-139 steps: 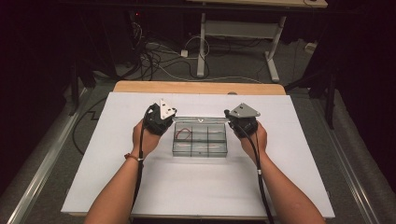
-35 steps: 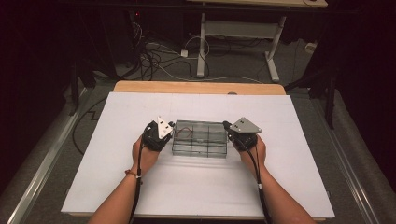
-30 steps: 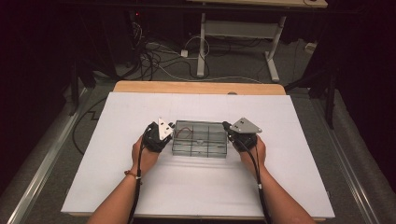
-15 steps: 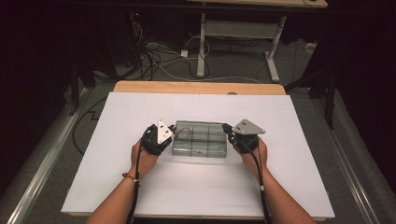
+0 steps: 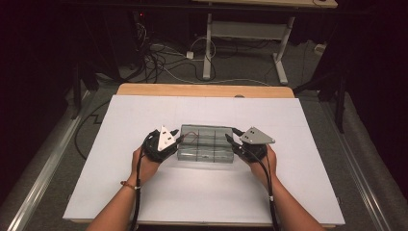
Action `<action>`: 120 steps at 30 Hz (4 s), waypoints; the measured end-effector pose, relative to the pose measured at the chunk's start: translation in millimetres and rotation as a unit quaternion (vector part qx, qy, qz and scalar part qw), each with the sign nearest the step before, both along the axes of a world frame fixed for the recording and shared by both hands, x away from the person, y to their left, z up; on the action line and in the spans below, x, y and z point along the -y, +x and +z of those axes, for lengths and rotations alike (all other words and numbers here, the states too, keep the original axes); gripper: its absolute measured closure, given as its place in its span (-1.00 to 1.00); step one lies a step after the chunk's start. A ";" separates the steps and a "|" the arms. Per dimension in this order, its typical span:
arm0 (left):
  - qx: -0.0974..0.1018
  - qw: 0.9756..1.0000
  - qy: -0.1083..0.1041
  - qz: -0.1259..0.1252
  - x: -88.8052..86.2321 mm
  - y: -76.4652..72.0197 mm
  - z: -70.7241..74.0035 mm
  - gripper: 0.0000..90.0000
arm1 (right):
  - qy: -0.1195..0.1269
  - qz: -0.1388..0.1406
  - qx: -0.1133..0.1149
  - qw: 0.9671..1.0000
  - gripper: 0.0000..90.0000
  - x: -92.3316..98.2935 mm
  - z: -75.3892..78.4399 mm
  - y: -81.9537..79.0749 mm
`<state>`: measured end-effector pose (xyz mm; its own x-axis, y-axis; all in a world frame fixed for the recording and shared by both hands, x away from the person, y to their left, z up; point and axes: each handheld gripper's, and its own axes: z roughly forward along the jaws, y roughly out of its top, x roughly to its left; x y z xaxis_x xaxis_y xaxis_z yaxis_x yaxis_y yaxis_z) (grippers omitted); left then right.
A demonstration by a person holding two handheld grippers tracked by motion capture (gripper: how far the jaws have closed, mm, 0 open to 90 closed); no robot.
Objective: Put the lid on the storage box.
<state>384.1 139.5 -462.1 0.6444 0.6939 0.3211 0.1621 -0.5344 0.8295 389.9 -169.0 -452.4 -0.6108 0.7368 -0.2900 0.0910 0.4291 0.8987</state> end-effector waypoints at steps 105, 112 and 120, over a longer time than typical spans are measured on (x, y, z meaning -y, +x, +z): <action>-0.020 1.000 0.012 -0.019 -88.2 -103.9 -41.7 -0.62 | -0.020 -0.038 0.019 0.999 -0.59 101.7 -29.0 -111.2; -0.020 0.999 0.018 -0.021 -89.8 -106.2 -43.3 -0.62 | -0.023 -0.034 0.023 0.999 -0.59 96.3 -27.8 -112.6; -0.021 0.999 0.023 -0.024 -87.6 -105.4 -44.0 -0.62 | -0.028 -0.029 0.022 0.999 -0.59 93.1 -30.0 -113.2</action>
